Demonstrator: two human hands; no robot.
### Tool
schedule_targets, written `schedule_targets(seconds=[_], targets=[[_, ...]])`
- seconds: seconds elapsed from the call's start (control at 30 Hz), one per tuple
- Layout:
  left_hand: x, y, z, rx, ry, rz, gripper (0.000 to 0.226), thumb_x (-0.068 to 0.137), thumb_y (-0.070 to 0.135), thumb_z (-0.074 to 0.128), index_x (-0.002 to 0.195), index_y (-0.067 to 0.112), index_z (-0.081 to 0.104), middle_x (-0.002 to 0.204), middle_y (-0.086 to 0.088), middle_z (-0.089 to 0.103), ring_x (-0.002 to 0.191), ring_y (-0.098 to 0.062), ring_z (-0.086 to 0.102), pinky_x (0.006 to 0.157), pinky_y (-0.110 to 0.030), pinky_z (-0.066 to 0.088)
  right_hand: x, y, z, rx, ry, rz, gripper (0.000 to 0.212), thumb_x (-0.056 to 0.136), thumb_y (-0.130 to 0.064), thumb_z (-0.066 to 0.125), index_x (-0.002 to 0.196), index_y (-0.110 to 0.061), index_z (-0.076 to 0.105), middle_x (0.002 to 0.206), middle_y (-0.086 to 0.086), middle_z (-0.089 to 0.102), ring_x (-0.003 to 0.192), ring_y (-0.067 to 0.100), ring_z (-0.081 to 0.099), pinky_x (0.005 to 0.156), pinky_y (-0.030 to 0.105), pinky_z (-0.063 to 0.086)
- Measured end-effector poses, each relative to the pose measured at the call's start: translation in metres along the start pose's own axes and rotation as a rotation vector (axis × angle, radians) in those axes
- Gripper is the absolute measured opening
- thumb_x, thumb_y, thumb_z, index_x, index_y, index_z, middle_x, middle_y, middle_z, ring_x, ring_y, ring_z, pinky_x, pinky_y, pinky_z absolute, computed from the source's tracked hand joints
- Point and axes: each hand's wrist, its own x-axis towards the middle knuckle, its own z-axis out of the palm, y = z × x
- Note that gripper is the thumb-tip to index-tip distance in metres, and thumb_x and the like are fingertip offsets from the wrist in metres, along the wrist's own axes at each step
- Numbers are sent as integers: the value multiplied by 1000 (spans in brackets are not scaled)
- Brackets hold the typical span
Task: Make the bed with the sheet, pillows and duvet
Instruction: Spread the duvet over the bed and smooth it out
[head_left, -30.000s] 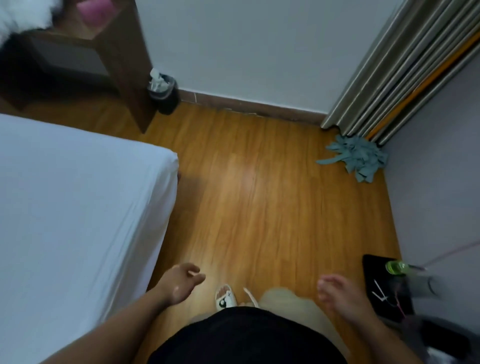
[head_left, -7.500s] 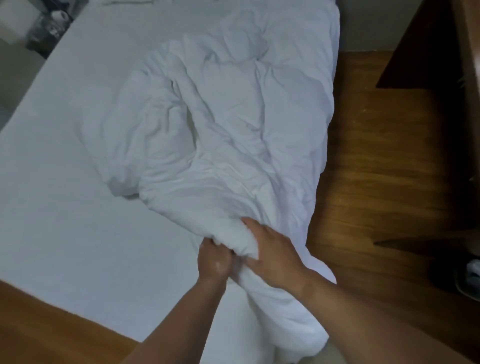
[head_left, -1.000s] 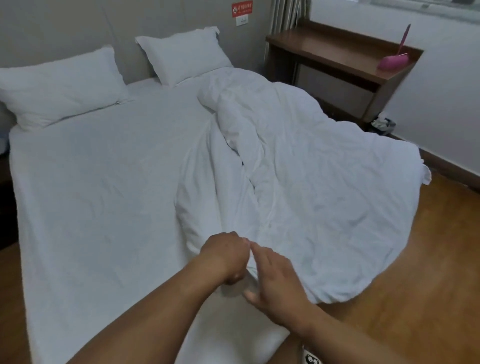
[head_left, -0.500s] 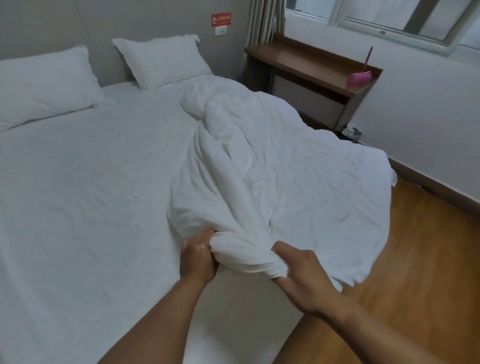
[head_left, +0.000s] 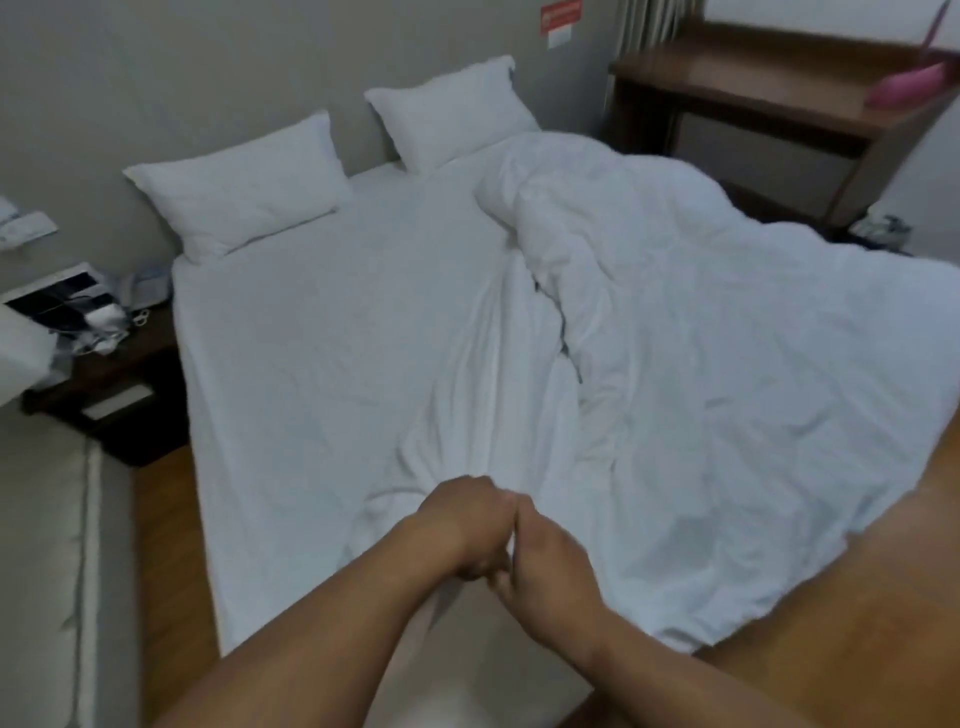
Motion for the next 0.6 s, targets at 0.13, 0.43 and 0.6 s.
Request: schedule_targets(seconds=[0.13, 0.43, 0.6], targets=[[-25, 2, 45, -539, 330, -29, 25, 79, 29, 64, 102, 20, 68, 99, 1, 68, 93, -19, 62, 76, -30, 47, -2, 8, -17, -107, -78, 26, 16, 88, -40, 54, 97, -26, 52, 89, -5, 67, 78, 20, 61, 64, 32, 43], [-18, -8, 130, -784, 792, -140, 54, 74, 13, 81, 124, 11, 62, 121, 0, 64, 109, -25, 62, 91, -40, 51, -17, -26, -35, -53, -19, 84, 25, 81, -37, 52, 70, -27, 32, 65, -4, 50, 63, 21, 49, 53, 33, 35], [-24, -82, 145, -620, 630, -33, 32, 72, 1, 70, 102, 12, 69, 91, -10, 72, 82, -36, 68, 67, -34, 52, -25, -53, 0, -136, 22, 170, 36, 83, -44, 58, 68, -26, 30, 62, -4, 47, 61, 21, 47, 52, 33, 31]])
